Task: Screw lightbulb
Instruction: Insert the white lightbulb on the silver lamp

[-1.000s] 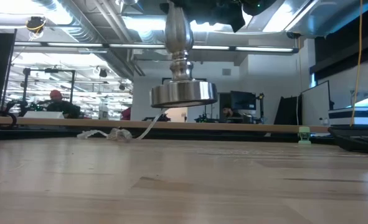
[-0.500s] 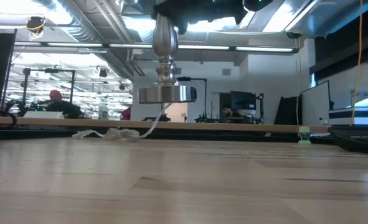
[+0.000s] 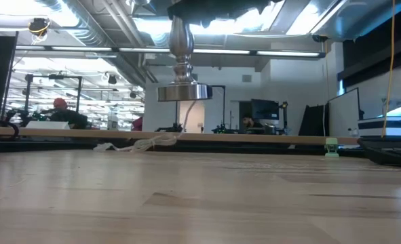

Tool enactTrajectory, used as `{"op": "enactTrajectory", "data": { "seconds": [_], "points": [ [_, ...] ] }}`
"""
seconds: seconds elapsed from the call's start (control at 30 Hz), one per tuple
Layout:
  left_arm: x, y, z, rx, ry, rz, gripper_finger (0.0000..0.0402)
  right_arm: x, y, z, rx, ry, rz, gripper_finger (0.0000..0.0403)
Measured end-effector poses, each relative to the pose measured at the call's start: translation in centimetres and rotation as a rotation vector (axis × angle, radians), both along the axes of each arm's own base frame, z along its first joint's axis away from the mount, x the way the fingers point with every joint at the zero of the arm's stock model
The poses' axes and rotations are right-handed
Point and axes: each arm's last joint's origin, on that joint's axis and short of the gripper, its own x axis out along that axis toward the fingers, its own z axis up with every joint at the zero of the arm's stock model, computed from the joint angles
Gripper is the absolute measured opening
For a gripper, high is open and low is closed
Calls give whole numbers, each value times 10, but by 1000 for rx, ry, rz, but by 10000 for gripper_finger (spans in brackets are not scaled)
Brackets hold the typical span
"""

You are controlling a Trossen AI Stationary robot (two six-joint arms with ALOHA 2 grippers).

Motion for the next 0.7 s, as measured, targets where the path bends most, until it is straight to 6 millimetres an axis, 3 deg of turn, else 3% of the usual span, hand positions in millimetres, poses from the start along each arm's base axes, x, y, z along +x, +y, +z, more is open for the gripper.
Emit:
{"op": "enactTrajectory", "data": {
  "seconds": [0.17,0.3,0.47,0.7],
  "points": [
    [-10,1,1,-53,-18,109,317,0,-3,0,-30,10,-112,139],
    [-5,-5,-2,-59,-11,181,316,-1,-8,0,-87,10,-247,139],
    [20,-20,-13,-55,12,292,297,5,-13,-5,-123,-6,-339,139],
    [55,-43,-15,14,-38,480,276,11,-15,-13,-128,-5,-379,139]
  ]
}}
